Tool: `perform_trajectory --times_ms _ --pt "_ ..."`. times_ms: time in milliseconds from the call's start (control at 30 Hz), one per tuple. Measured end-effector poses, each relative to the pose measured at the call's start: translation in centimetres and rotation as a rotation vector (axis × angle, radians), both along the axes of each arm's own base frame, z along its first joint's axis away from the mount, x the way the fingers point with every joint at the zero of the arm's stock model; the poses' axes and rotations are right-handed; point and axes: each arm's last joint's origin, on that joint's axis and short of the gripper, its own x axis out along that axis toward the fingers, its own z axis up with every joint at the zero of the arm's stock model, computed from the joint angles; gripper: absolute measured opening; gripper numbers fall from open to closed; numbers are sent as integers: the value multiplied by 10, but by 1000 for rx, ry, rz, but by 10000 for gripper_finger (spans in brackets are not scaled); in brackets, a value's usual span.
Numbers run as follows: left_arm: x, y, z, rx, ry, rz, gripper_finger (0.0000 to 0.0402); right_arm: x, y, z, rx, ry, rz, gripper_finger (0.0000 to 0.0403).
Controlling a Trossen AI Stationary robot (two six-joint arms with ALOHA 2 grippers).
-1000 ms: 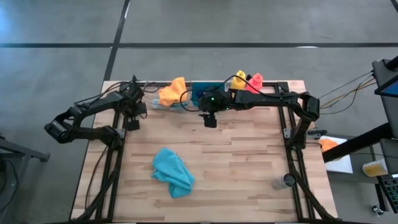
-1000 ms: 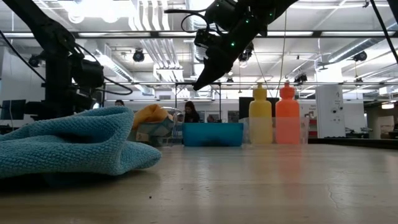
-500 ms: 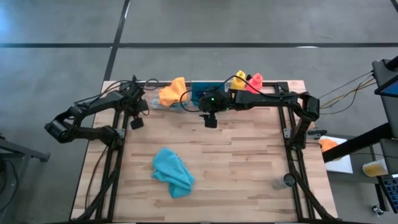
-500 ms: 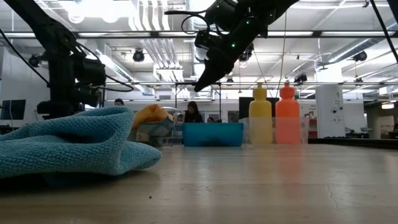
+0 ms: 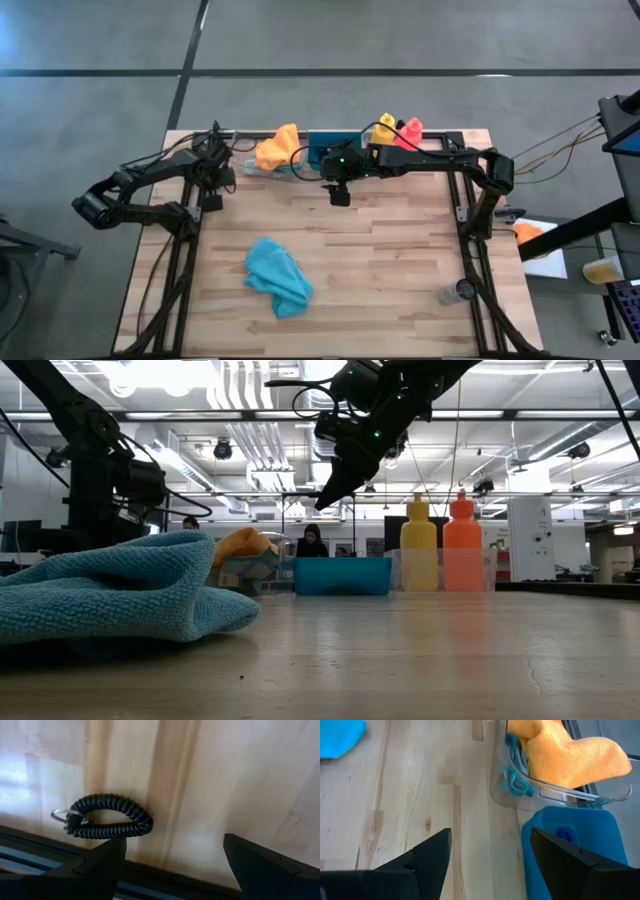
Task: Pick & Place Sports Items
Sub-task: Put the black spring keychain into the blue bin
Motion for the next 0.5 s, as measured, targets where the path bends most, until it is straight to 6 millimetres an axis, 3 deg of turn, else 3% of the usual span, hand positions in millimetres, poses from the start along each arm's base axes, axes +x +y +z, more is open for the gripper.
perform_trajectory --times_ms 500 --pt "-1 -2 -4 -4 8 -60 337 -2 0 -4 3 13 0 272"
